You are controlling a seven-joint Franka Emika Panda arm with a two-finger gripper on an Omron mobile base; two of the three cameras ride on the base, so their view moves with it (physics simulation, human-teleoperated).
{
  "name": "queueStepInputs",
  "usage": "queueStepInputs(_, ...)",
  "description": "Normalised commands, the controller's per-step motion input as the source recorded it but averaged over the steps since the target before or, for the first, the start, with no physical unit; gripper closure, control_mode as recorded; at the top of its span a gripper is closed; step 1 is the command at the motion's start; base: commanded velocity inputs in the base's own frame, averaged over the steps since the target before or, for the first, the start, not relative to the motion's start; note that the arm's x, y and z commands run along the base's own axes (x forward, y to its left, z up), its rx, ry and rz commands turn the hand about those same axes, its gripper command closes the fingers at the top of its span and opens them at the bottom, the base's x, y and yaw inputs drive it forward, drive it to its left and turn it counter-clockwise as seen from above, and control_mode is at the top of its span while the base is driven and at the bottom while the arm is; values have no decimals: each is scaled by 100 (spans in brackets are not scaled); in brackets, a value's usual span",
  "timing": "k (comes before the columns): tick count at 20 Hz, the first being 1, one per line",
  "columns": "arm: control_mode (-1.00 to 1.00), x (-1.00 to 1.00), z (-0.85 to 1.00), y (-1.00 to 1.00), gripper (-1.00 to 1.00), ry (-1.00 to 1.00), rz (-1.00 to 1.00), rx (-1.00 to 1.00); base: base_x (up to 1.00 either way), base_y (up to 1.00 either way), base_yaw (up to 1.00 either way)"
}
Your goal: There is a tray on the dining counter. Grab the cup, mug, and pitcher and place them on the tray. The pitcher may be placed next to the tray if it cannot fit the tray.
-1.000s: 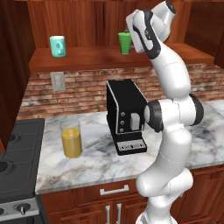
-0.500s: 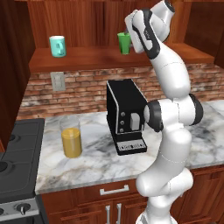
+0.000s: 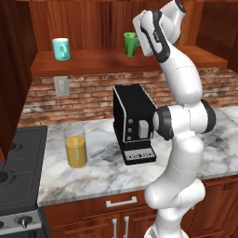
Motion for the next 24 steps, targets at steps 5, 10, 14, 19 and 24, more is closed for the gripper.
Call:
queueStepInputs(5,-100,0,0,0,100,0,0,0,0,0,0)
queueStepInputs(10,-100,-7,0,0,100,0,0,0,0,0,0)
queueStepInputs(14,-100,-33,-2,0,100,0,0,0,0,0,0)
queueStepInputs(19,-100,-43,-7,-6,100,-2,0,3,0,0,0)
queueStepInputs(24,-100,-47,-10,-3,100,-5,0,3,0,0,0)
